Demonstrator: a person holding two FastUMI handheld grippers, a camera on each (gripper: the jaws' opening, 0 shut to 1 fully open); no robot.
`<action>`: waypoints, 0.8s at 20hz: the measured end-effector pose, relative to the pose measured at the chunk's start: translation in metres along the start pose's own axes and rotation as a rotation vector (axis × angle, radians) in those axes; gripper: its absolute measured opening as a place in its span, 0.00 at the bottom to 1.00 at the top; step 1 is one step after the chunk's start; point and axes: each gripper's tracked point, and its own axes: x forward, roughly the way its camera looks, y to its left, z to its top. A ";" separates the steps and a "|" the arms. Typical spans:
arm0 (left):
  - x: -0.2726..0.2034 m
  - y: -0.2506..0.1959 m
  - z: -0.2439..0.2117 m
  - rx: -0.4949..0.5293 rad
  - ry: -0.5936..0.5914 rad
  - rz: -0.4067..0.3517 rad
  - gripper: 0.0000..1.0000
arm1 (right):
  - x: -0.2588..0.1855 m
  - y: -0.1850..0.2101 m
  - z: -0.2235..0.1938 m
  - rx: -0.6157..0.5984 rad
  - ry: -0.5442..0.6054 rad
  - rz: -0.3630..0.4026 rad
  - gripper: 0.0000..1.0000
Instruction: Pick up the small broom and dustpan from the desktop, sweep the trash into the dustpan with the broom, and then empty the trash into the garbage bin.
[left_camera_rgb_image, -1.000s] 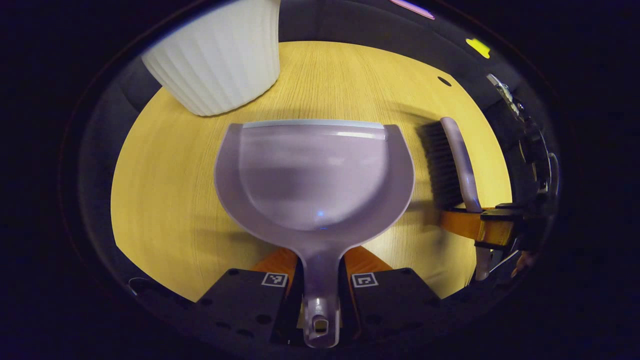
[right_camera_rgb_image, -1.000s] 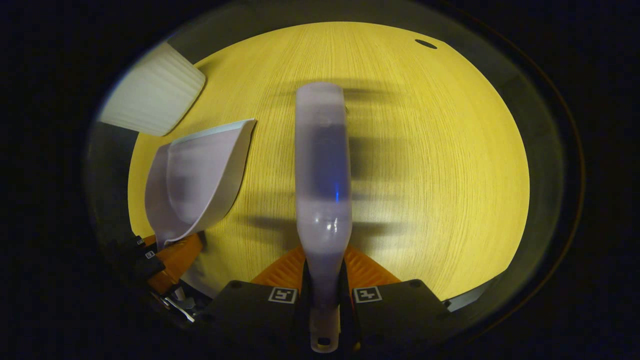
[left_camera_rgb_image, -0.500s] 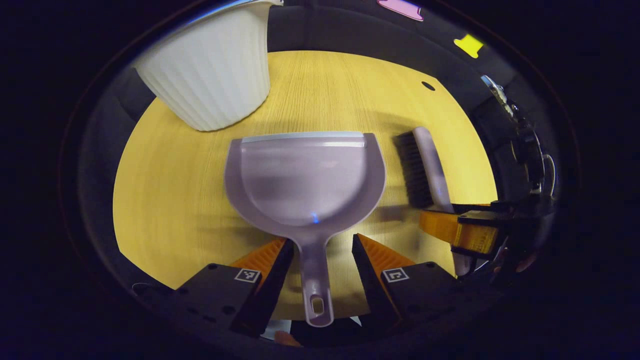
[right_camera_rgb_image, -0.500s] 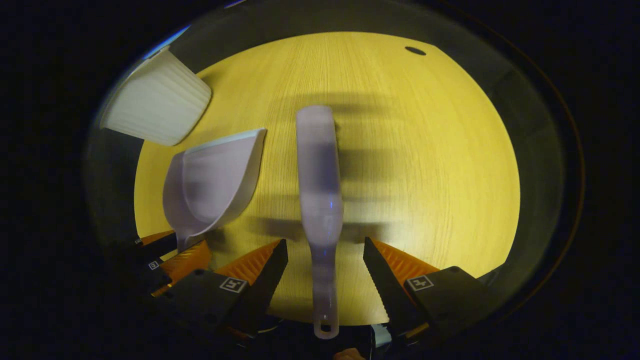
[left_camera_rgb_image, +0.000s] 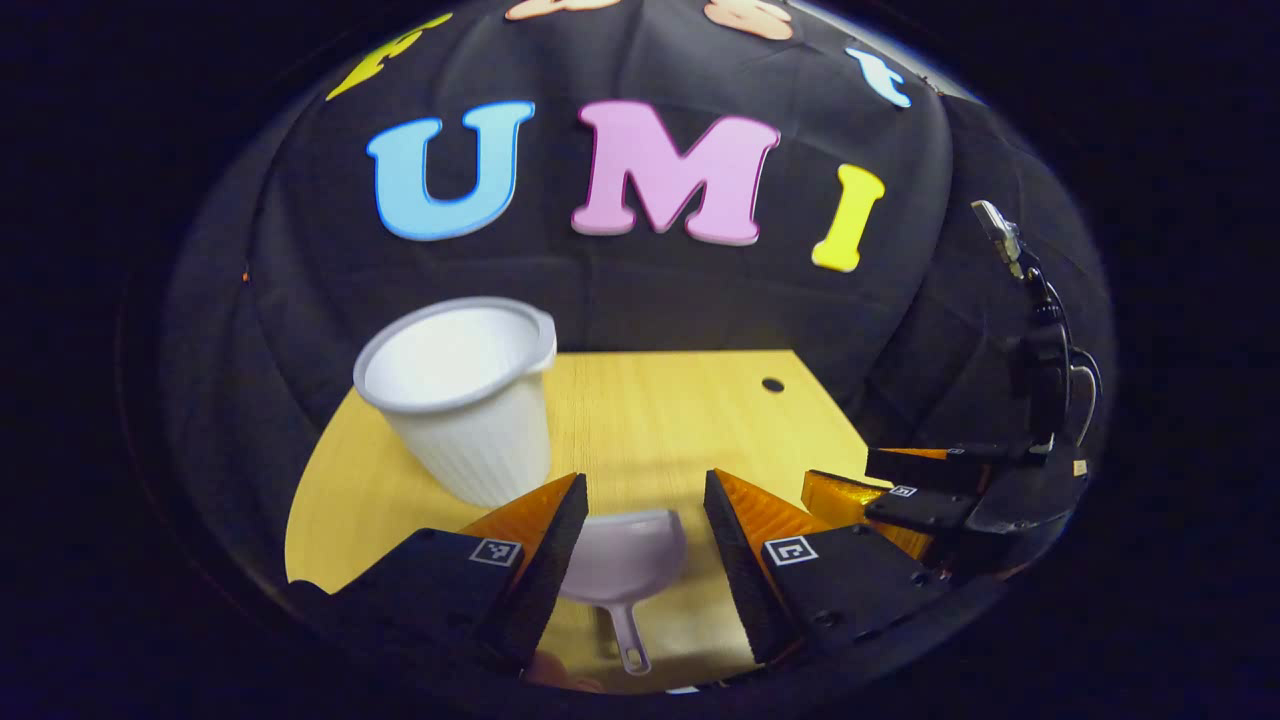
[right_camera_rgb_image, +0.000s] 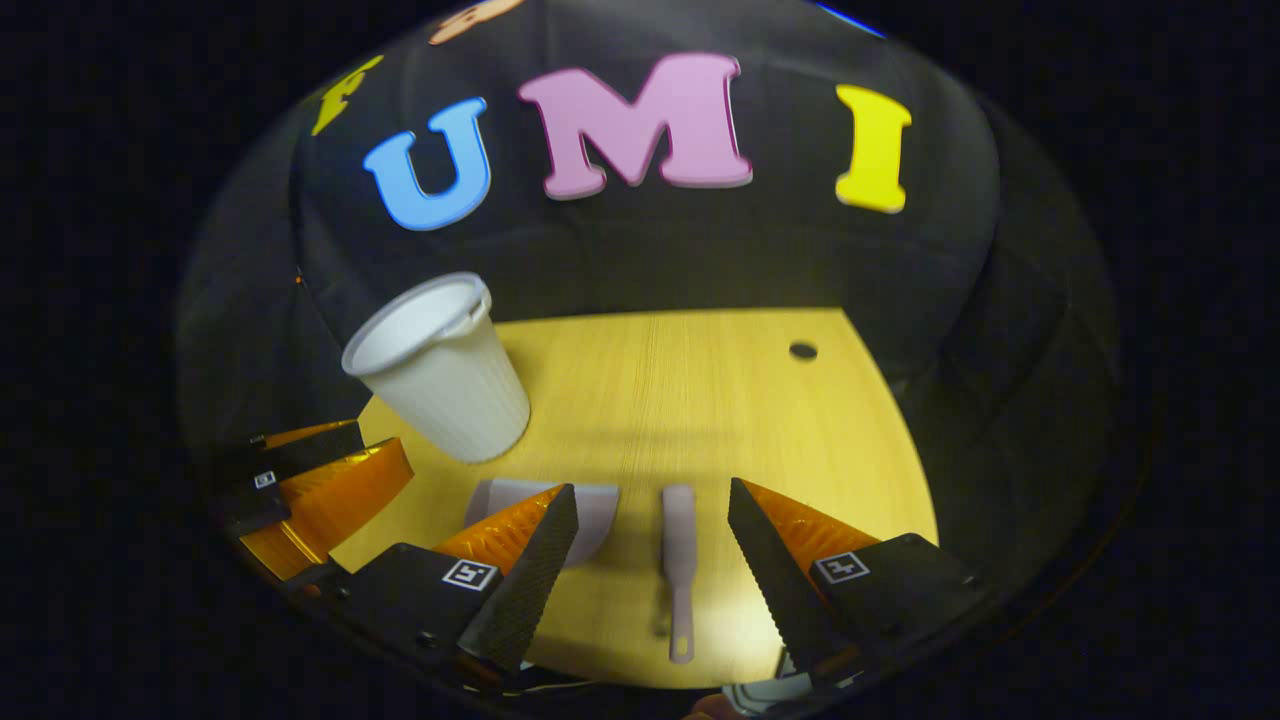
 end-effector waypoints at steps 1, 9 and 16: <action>-0.006 0.008 0.013 0.017 -0.095 0.023 0.71 | -0.010 0.002 0.007 -0.002 -0.117 -0.010 0.98; -0.031 0.009 0.026 -0.033 -0.378 0.112 0.69 | -0.037 0.008 0.022 -0.101 -0.675 0.096 0.97; -0.074 0.010 0.039 0.019 -0.456 0.140 0.69 | -0.054 -0.002 0.012 -0.085 -0.651 0.085 0.91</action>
